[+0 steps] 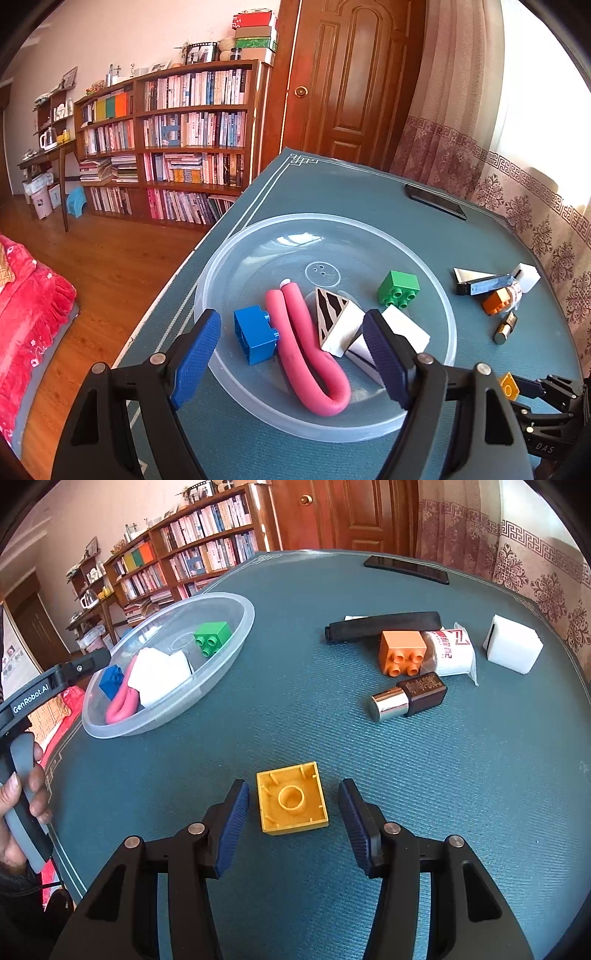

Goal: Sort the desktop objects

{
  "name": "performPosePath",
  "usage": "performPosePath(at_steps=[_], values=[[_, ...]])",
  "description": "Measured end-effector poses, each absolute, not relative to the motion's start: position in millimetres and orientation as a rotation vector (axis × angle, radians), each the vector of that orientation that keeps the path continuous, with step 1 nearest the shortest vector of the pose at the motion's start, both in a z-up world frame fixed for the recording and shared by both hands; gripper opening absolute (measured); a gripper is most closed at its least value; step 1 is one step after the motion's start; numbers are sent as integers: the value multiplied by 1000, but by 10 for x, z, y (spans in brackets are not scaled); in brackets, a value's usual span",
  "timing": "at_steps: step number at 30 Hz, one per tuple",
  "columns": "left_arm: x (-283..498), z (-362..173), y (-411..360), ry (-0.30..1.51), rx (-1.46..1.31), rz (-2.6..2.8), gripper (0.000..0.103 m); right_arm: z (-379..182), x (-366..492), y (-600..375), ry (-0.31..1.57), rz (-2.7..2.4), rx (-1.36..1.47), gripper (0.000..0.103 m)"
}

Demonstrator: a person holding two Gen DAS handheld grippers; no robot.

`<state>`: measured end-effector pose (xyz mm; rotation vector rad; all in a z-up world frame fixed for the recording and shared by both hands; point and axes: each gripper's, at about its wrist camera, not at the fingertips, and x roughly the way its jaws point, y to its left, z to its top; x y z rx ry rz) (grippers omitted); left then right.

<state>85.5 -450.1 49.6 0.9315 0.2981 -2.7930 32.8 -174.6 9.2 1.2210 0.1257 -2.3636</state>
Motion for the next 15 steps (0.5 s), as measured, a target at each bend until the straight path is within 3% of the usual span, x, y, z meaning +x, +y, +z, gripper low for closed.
performPosePath(at_steps=[3,15], values=[[859,497,-4517,305,929,-2789,82,105,308,-1741,117,-2365,1222,36],[870,486,-4570,317,934,-2777,83,507,158,-2312,117,-2351,1000,36]])
